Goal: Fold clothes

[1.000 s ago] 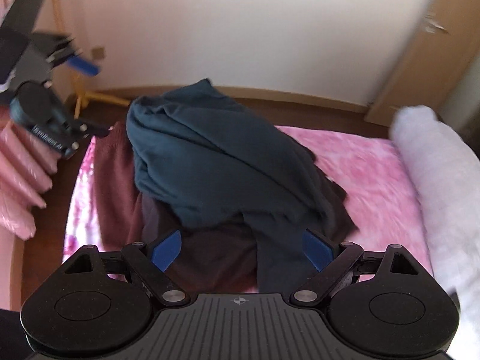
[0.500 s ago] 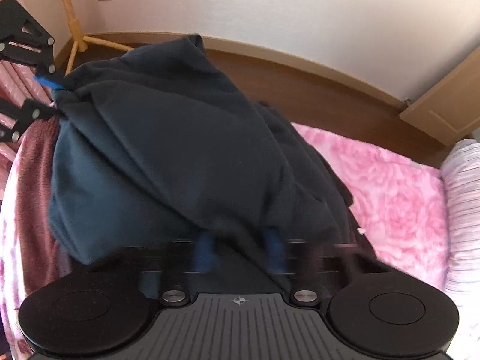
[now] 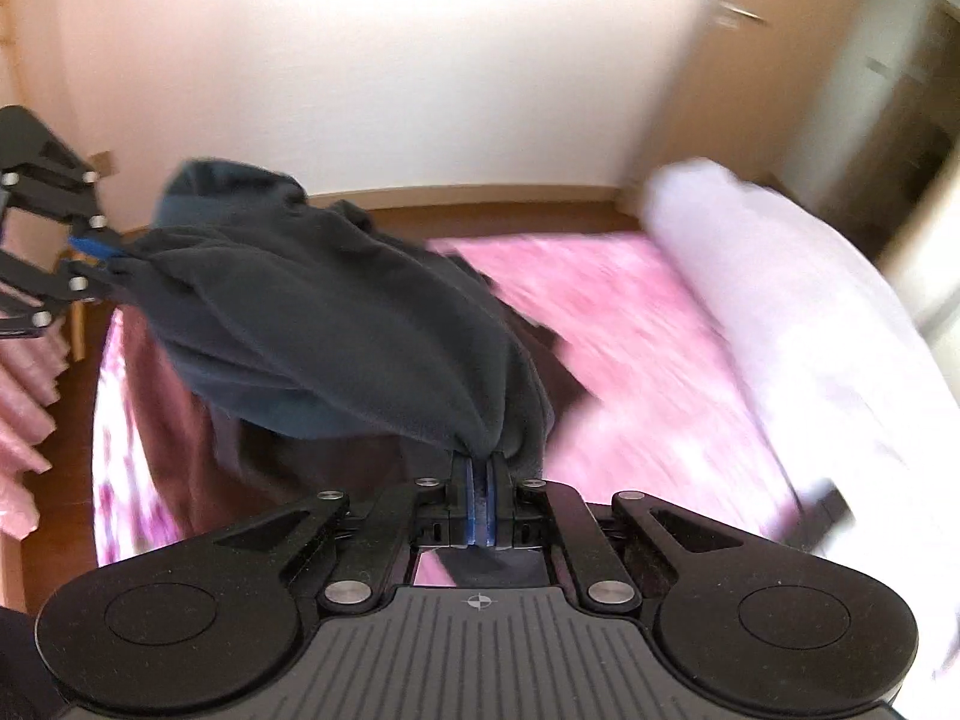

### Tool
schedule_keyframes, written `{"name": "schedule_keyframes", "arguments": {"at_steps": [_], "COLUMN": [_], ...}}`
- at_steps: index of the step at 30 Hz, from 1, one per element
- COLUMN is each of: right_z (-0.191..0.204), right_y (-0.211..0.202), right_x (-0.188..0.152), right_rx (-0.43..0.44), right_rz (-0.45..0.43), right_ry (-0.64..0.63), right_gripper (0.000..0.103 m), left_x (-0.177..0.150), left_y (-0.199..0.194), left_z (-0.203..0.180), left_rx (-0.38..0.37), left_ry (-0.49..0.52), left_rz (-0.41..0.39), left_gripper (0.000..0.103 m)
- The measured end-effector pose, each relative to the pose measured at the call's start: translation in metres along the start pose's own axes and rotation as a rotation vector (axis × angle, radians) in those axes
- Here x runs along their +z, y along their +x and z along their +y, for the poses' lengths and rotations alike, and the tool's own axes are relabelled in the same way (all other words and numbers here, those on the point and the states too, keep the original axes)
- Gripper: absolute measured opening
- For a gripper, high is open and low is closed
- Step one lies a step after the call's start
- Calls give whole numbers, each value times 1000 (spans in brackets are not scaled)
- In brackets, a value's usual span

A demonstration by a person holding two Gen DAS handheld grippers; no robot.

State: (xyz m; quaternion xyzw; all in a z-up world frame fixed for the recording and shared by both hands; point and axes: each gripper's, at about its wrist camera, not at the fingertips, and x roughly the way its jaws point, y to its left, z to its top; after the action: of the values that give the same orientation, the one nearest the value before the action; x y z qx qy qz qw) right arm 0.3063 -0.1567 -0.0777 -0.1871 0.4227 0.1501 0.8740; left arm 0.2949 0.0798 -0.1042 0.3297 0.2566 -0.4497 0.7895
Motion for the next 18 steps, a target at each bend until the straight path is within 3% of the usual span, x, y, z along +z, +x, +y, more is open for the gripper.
{"name": "schedule_keyframes", "arguments": {"at_steps": [7, 9, 12, 16, 18], "right_z": [-70, -85, -103, -112, -116], "right_y": [-139, -182, -241, -283, -290], "right_x": [-173, -224, -294, -369, -400], "right_rx": [-234, -317, -464, -650, -692], "right_rz": [42, 70, 123, 268, 360], "right_ry": [218, 272, 393, 538, 628], "right_gripper": [1, 1, 1, 2, 2], "left_x": [90, 114, 147, 158, 157], "left_y": [-21, -21, -14, -10, -6], "left_z": [-185, -239, -311, -359, -374], "left_rx": [-228, -328, -459, -552, -577], "left_ry": [102, 115, 191, 282, 314], "left_rz": [-125, -169, -173, -152, -124], "left_gripper": [8, 8, 9, 13, 24]}}
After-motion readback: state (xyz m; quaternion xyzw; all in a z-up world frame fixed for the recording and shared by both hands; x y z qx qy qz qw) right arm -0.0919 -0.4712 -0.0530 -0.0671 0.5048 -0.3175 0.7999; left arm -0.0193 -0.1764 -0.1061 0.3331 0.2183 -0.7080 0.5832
